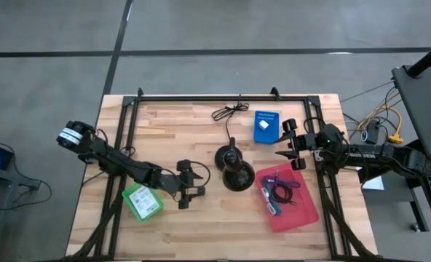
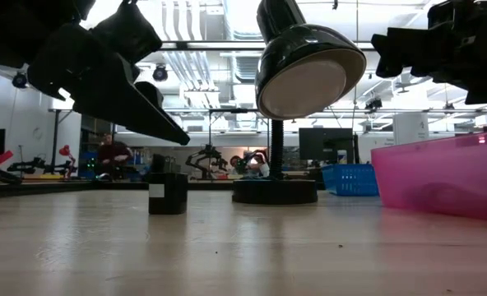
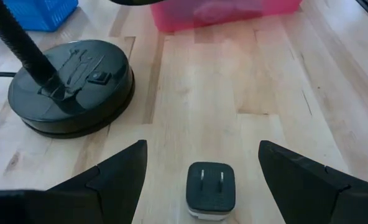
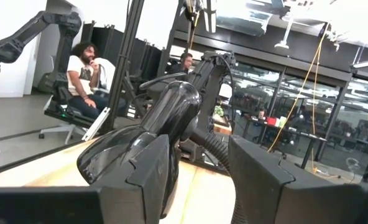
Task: Pick and place items into bin
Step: Put the black charger adapter into the blue bin
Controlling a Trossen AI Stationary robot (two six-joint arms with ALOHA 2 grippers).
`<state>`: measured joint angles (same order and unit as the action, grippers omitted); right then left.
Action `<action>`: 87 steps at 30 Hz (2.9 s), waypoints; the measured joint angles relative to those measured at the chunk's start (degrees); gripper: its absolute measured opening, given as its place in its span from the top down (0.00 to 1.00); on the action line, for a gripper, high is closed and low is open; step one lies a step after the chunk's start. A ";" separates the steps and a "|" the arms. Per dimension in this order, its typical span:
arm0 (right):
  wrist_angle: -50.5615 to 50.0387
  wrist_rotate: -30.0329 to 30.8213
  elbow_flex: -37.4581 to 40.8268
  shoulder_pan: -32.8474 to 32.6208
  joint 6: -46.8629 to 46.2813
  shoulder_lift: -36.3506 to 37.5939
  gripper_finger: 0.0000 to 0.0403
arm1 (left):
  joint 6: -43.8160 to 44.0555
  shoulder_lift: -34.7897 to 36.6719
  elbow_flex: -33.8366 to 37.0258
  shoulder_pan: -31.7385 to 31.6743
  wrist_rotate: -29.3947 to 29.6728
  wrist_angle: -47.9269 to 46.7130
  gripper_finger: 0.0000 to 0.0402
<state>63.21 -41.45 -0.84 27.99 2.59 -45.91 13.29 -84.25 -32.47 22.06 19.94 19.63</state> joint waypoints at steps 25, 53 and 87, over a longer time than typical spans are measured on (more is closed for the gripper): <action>-1.05 0.00 0.00 0.02 0.83 -0.07 0.62 | 1.46 -8.48 -1.18 -0.29 -1.16 0.40 0.28; -1.27 0.00 0.00 0.02 1.07 -0.04 0.63 | 2.62 -8.61 -1.15 -1.22 -6.17 -0.74 0.67; -3.18 -9.81 0.00 -0.03 8.52 -0.07 0.60 | -9.75 8.64 -1.65 1.98 -6.55 7.54 0.67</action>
<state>60.03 -51.26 -0.84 27.95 11.11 -45.98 3.54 -75.61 -34.12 24.04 13.39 27.18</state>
